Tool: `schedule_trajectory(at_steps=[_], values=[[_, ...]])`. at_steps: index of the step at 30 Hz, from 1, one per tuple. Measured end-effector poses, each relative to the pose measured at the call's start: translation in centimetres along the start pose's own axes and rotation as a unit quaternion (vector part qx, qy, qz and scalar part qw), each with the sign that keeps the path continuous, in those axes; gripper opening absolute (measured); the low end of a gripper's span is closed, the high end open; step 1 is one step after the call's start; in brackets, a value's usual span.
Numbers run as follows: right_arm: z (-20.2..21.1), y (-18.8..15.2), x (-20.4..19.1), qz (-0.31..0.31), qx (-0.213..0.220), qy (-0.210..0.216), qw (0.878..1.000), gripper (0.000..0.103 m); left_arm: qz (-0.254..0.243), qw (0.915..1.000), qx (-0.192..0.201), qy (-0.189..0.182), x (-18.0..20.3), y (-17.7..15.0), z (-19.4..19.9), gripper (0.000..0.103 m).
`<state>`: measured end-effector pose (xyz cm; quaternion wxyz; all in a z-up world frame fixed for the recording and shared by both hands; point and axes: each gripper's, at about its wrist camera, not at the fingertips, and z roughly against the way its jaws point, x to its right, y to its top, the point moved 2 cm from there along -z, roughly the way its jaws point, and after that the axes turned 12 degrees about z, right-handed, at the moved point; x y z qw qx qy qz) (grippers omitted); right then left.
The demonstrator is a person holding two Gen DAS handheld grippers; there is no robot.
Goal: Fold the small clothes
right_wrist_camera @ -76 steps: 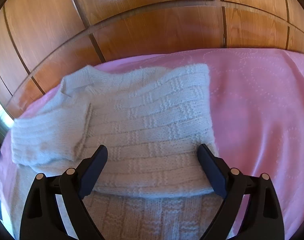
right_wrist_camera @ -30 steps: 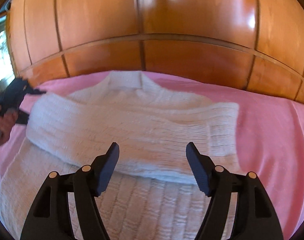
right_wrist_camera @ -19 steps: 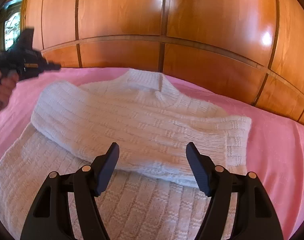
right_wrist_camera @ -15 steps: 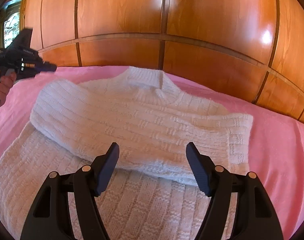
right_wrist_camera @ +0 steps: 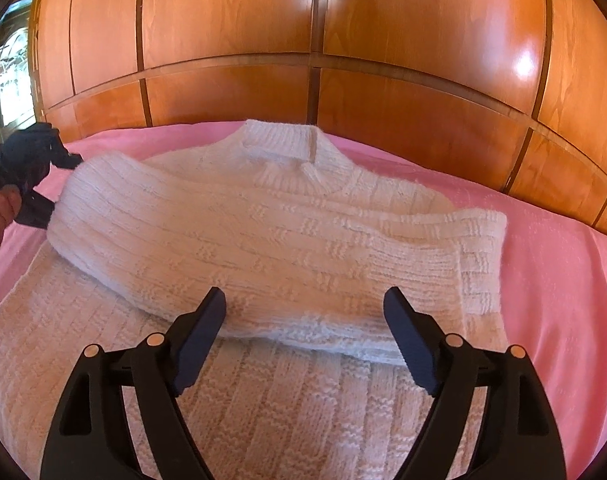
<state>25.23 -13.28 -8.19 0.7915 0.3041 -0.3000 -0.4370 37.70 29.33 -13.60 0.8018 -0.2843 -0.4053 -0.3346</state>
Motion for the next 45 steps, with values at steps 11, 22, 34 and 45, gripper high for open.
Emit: schedule_trajectory(at_steps=[11,22,34,45], values=[[0.2,0.0,-0.7,0.017,0.001,-0.003,1.0,0.08,-0.343,0.9191,0.173,0.086,12.0,-5.3,4.3,0.012],[1.5,0.1,1.7,-0.032,0.003,0.046,0.998,0.082,-0.233,0.9206,0.221,0.222,6.1,-1.8,4.3,0.012],[-2.3,-0.9,11.1,-0.175,-0.044,0.044,0.983,0.052,-0.348,0.8976,0.161,0.217,5.1,-10.8,-0.1,0.012],[0.5,3.2,10.3,-0.091,0.013,-0.022,0.996,0.005,-0.366,0.8903,0.163,0.217,4.7,-11.9,-1.2,0.012]])
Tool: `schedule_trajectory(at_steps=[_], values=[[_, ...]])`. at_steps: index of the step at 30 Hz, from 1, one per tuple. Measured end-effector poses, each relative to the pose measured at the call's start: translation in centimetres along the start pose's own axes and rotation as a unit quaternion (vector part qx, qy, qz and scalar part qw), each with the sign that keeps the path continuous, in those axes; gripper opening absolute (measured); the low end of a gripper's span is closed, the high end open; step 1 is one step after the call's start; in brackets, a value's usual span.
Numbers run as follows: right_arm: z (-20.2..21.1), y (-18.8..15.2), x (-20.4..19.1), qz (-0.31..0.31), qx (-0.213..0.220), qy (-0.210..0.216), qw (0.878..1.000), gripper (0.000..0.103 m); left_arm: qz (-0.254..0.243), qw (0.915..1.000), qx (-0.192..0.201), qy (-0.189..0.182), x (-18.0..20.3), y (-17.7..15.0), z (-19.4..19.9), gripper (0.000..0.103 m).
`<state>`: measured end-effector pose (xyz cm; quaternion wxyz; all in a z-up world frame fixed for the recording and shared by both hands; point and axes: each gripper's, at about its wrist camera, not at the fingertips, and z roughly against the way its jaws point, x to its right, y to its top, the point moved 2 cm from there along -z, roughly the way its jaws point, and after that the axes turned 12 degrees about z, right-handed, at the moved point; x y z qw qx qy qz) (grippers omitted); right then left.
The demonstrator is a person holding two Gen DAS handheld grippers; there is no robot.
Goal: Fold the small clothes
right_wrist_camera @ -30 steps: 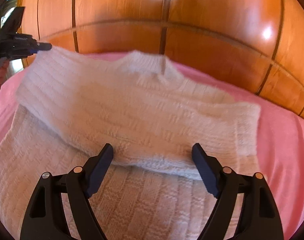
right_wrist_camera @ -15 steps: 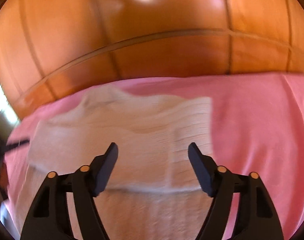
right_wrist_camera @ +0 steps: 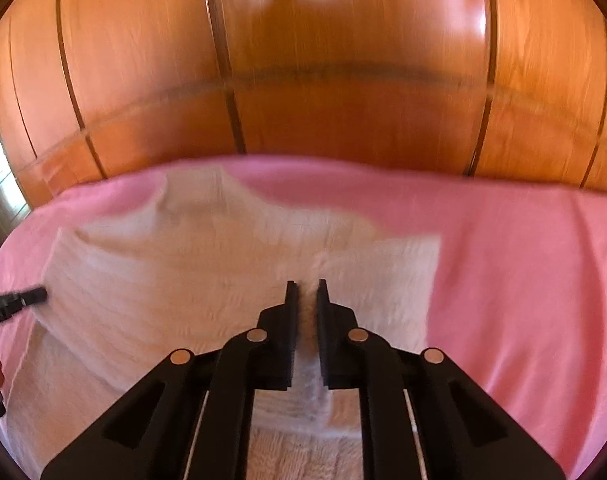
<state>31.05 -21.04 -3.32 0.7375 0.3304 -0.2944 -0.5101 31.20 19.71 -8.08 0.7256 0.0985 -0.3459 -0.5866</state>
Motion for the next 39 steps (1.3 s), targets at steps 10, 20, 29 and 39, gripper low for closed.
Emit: schedule_trajectory(at_steps=[10,20,29,39], values=[[-7.0,-2.7,0.4,-0.002,-0.08,-0.038,0.996,0.006,0.01,0.997,-0.014,0.076,-0.9,0.6,-3.8,0.012],[-1.8,-4.3,2.4,-0.046,-0.068,-0.013,0.997,0.062,0.043,0.9968,0.012,0.067,-0.5,-2.1,0.8,0.055],[4.7,-12.0,2.9,-0.063,-0.123,0.042,0.989,0.073,0.056,0.9954,0.001,0.079,-2.8,-10.0,7.2,0.056],[13.7,-19.6,0.7,-0.102,-0.149,0.161,0.97,0.068,0.117,0.9923,-0.035,0.023,-4.6,-17.2,12.5,0.055]])
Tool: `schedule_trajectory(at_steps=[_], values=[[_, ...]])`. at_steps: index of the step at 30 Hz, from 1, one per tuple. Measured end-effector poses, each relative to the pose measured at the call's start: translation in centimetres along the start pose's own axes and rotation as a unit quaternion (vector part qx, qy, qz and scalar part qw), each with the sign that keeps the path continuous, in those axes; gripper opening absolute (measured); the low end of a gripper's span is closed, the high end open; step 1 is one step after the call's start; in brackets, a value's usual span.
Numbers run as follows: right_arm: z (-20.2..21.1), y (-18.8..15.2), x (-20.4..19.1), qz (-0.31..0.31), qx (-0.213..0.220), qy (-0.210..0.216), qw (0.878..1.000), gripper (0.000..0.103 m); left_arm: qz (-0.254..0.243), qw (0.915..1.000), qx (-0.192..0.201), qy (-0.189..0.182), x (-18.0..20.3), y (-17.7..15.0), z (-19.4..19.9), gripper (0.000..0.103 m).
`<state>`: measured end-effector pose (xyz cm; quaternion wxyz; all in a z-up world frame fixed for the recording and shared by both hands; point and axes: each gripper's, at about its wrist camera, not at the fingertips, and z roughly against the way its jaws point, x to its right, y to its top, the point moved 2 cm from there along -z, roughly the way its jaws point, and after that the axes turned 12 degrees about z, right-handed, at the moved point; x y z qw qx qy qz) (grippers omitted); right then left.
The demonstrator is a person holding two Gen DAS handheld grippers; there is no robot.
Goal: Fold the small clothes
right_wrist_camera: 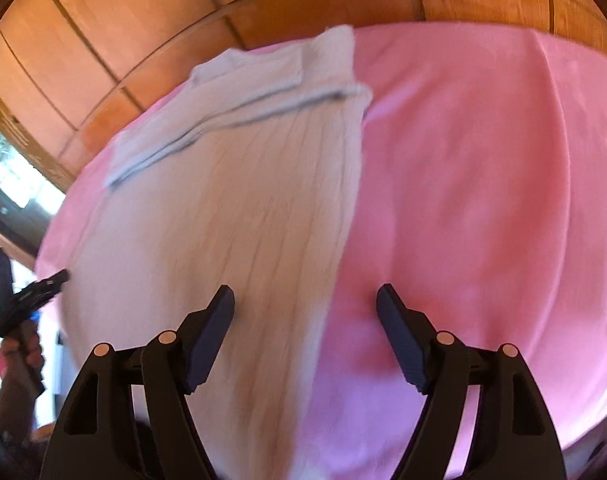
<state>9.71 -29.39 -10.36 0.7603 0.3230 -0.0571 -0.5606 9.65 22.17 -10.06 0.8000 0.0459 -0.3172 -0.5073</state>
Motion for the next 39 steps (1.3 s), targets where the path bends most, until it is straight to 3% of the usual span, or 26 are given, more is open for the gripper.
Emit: schedule_trajectory(at_steps=[3,9,10,11,12,13,14,17,21,25,28,32,34,36,37,38,39], values=[[0.7,-2.0,-0.7,-0.019,-0.018,0.041,0.999,0.058,-0.007,0.9997,-0.017,-0.012,0.3,-2.2,0.7,0.055],[-0.1,-4.9,-2.2,-0.026,-0.056,0.101,0.993,0.058,-0.031,0.9974,-0.062,-0.021,0.7,-6.5,0.8,0.055],[-0.3,-5.1,-2.4,-0.024,-0.061,0.101,0.993,0.057,-0.033,0.9971,-0.065,-0.018,0.7,-6.9,0.6,0.041],[-0.4,-5.3,-2.7,-0.019,-0.068,0.096,0.993,0.049,-0.034,0.9965,-0.074,-0.015,0.6,-7.3,0.5,0.03],[-0.4,-5.2,-2.9,-0.013,-0.072,0.092,0.993,0.03,-0.036,0.9955,-0.085,-0.02,0.5,-7.6,0.4,0.015],[-0.3,-5.0,-3.1,-0.007,-0.073,0.094,0.993,0.019,-0.038,0.9954,-0.084,-0.025,0.5,-7.7,0.7,0.01],[-0.1,-4.8,-3.3,-0.001,-0.072,0.096,0.993,0.014,-0.045,0.9952,-0.079,-0.034,0.8,-7.7,1.4,0.006],[1.3,-2.9,-5.1,0.03,-0.053,0.112,0.992,0.013,-0.05,0.993,-0.064,-0.086,1.8,-6.6,3.4,0.006],[3.0,0.6,-6.1,0.03,0.007,0.138,0.99,0.013,-0.023,0.989,-0.041,-0.14,2.4,-4.0,4.7,0.006],[3.2,3.7,-5.8,0.014,0.045,0.138,0.989,0.013,-0.002,0.9837,-0.023,-0.178,3.5,-0.9,4.4,0.006],[2.3,5.8,-4.4,-0.012,0.058,0.126,0.99,0.013,0.025,0.9801,-0.024,-0.195,4.0,2.1,3.3,0.006],[0.5,8.9,-1.9,-0.046,0.067,0.113,0.99,0.013,0.051,0.982,-0.02,-0.181,4.3,6.3,0.8,0.006],[0.1,9.9,-1.2,-0.051,0.072,0.109,0.99,0.016,0.065,0.9835,-0.014,-0.168,4.7,8.5,-0.7,0.006],[-0.4,11.2,-0.4,-0.064,0.082,0.112,0.988,0.029,0.096,0.9813,-0.009,-0.167,4.4,10.5,-1.8,0.006],[-0.4,11.8,0.3,-0.075,0.091,0.115,0.986,0.061,0.108,0.981,0.0,-0.161,4.2,11.4,-2.1,0.013],[0.0,12.3,0.9,-0.088,0.111,0.104,0.984,0.081,0.117,0.982,0.01,-0.148,3.6,12.1,-2.0,0.031],[0.3,12.4,1.2,-0.092,0.121,0.103,0.983,0.082,0.124,0.9825,0.02,-0.138,3.4,12.6,-2.1,0.039]])
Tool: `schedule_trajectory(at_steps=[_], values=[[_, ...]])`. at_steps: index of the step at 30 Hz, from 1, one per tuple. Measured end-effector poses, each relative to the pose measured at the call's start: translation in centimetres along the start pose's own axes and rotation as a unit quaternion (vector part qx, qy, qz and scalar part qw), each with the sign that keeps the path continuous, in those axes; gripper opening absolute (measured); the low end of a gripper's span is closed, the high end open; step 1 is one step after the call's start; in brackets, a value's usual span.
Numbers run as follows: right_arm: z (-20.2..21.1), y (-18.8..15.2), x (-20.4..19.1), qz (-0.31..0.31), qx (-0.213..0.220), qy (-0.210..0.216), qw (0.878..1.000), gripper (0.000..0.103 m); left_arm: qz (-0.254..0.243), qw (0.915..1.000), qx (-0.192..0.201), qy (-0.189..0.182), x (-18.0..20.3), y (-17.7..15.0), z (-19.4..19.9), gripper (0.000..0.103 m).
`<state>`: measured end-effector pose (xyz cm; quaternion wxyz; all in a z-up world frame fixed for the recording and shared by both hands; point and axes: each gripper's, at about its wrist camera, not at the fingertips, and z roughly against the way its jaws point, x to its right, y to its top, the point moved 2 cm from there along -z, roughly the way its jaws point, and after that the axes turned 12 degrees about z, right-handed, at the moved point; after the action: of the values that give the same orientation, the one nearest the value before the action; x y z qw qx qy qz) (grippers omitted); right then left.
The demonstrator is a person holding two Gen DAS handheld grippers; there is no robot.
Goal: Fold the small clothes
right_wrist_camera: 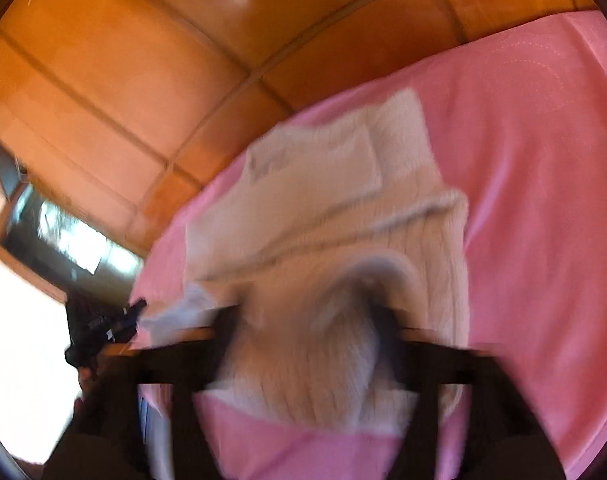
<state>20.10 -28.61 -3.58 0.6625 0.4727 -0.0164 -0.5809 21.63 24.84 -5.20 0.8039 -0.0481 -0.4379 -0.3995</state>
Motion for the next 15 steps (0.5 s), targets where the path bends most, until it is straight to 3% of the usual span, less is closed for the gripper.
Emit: schedule_trajectory(at_steps=[1,2,3,7,11,14,15], values=[[0.3,0.2,0.4,-0.006,0.007,0.004,1.0,0.082,0.005,0.9998,0.018,0.008,-0.3,0.5,0.3,0.051],[0.6,0.4,0.9,-0.016,0.015,0.007,1.0,0.088,0.004,0.9994,0.03,0.017,-0.6,0.7,0.5,0.057],[1.2,0.3,1.5,-0.026,0.024,0.003,0.999,0.093,-0.002,0.9991,0.034,0.026,-0.7,0.7,0.5,0.057],[2.2,-1.8,3.2,-0.025,0.006,-0.023,0.999,0.092,-0.065,0.9952,0.019,0.072,-1.9,-1.3,0.4,0.057],[2.4,-4.9,3.7,0.0,-0.032,-0.049,0.998,0.082,-0.124,0.988,-0.009,0.091,-3.3,-4.7,-0.3,0.057],[2.1,-7.0,3.5,0.046,-0.059,-0.084,0.994,0.067,-0.151,0.9827,-0.023,0.104,-3.9,-6.2,-1.1,0.057],[1.6,-7.3,3.4,0.054,-0.066,-0.091,0.992,0.057,-0.159,0.9818,-0.026,0.101,-3.9,-6.6,-1.2,0.057]])
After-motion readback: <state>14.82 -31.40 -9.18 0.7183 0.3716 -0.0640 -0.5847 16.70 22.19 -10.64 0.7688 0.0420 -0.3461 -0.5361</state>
